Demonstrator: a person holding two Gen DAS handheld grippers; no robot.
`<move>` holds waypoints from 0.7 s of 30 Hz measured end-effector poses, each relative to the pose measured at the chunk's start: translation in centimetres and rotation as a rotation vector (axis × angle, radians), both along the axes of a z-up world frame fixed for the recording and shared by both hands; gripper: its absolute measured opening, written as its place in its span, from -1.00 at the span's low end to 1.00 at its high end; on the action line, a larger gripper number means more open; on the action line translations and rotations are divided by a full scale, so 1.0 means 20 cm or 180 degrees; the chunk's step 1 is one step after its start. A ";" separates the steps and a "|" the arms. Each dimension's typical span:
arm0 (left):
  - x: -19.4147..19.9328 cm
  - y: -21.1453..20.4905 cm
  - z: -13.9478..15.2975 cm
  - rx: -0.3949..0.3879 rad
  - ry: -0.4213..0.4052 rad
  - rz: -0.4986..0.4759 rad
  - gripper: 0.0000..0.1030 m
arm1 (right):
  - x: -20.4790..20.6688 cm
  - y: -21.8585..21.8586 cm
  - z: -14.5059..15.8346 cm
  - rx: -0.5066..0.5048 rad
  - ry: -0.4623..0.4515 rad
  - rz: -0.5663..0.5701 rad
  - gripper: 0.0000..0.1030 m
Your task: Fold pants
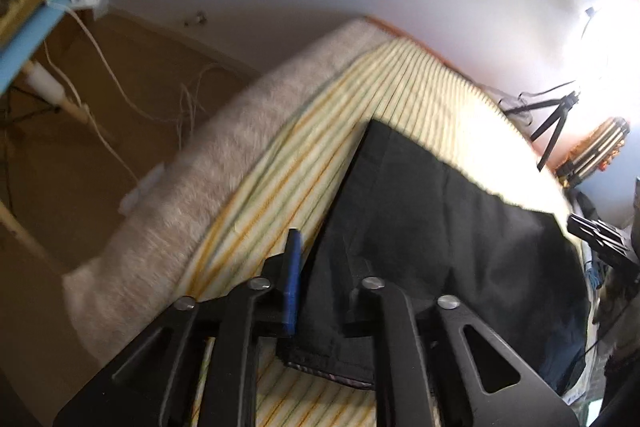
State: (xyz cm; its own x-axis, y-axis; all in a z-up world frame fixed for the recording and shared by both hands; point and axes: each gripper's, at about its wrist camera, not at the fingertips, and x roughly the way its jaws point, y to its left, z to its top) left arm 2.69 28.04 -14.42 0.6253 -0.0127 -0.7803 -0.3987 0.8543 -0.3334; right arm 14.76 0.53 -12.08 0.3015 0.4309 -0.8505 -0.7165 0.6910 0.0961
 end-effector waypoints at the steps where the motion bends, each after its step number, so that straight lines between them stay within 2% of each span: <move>1: -0.01 0.00 0.03 0.0006 -0.0062 -0.0010 -0.45 | -0.02 -0.04 0.05 0.0049 -0.0048 -0.0030 -0.45; 5: -0.02 -0.12 0.15 0.0028 -0.0283 -0.0277 -0.38 | -0.16 -0.30 0.25 0.0280 -0.0239 -0.0313 0.02; 8: 0.00 -0.27 0.20 -0.0030 -0.0380 -0.0586 -0.12 | -0.28 -0.53 0.34 0.0332 -0.0340 -0.0532 0.14; 10: 0.02 -0.40 0.21 -0.0090 -0.0419 -0.0836 -0.12 | -0.36 -0.70 0.38 0.0298 -0.0397 -0.0722 0.17; 14: 0.07 -0.64 0.18 -0.0292 -0.0413 -0.1276 -0.12 | -0.46 -1.08 0.37 0.0222 -0.0399 -0.1181 0.18; 18: 0.16 -0.87 0.10 -0.0226 -0.0255 -0.1617 -0.12 | -0.46 -1.52 0.28 0.0269 -0.0260 -0.1767 0.19; 21: 0.22 -0.96 0.03 -0.0238 -0.0104 -0.1713 -0.12 | -0.40 -1.72 0.18 0.0385 -0.0025 -0.1956 0.20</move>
